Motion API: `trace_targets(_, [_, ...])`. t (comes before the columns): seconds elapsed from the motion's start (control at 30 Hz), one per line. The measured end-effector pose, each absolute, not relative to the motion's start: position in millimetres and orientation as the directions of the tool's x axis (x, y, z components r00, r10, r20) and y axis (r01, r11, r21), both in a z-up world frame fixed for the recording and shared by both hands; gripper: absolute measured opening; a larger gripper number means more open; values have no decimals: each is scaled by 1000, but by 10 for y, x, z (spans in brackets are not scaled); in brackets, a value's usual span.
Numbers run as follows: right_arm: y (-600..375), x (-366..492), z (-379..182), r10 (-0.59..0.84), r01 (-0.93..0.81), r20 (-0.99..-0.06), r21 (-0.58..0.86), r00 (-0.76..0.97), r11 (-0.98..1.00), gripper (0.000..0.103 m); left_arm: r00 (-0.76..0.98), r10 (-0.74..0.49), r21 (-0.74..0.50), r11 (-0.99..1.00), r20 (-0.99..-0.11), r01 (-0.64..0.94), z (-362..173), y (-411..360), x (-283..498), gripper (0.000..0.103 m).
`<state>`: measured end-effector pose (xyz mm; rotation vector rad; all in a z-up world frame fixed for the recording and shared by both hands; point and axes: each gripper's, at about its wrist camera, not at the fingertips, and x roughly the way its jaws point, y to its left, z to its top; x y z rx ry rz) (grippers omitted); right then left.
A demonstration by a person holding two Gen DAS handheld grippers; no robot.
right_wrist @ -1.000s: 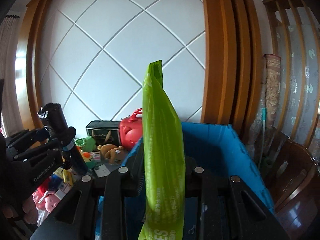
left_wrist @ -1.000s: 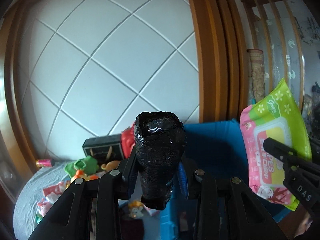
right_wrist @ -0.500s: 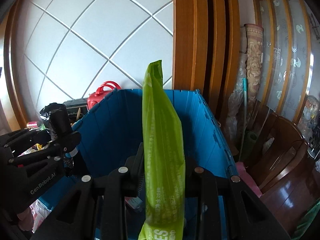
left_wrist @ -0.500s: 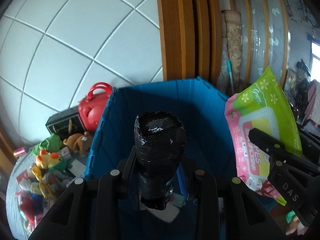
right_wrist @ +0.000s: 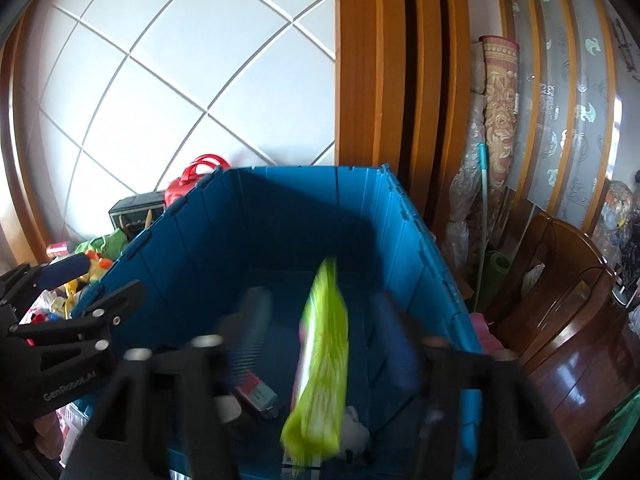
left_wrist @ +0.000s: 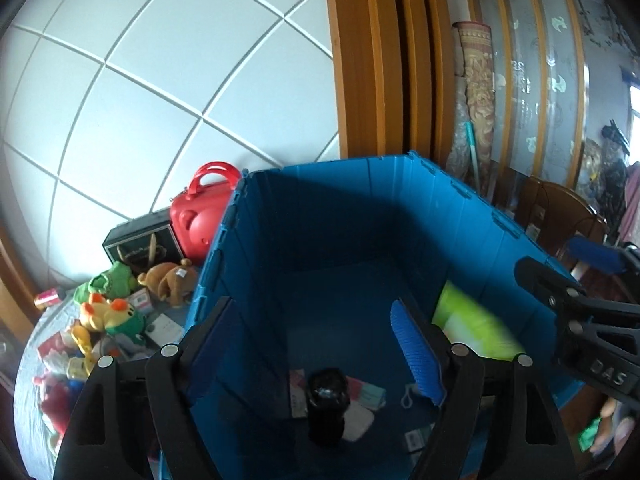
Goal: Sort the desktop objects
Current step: 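Open both tools to drop the cylinder and wipes into the crate, then move both tools back over the table heap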
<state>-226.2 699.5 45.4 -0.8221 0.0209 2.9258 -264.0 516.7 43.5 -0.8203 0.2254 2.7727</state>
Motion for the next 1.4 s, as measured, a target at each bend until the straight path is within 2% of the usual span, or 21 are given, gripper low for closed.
trace_targets(0.03, [6997,-2236,470,105,-112,-514,-18,-851,-994,99,-815,186,75,-960,-549,-270,451,5139,-2625,80])
trace_targets(0.07, [7003,-2193,488,112,-120,-505,-17,-856,-993,103,-816,187,71,-961,-546,-268,459,5109,-2609,81])
trace_targets(0.5, [6980,-1927,555,117,-139,-487,9,-865,-990,103,-832,183,53,-968,-524,-246,524,4756,-2272,82])
trace_targets(1.17, [6913,-1657,446,146,-161,-522,-18,-840,-987,103,-783,219,59,-949,-582,-309,415,4892,-1995,82])
trace_targets(1.4, [6669,-1447,430,149,-166,-519,-14,-842,-986,103,-780,246,58,-939,-575,-339,379,4658,-1749,82])
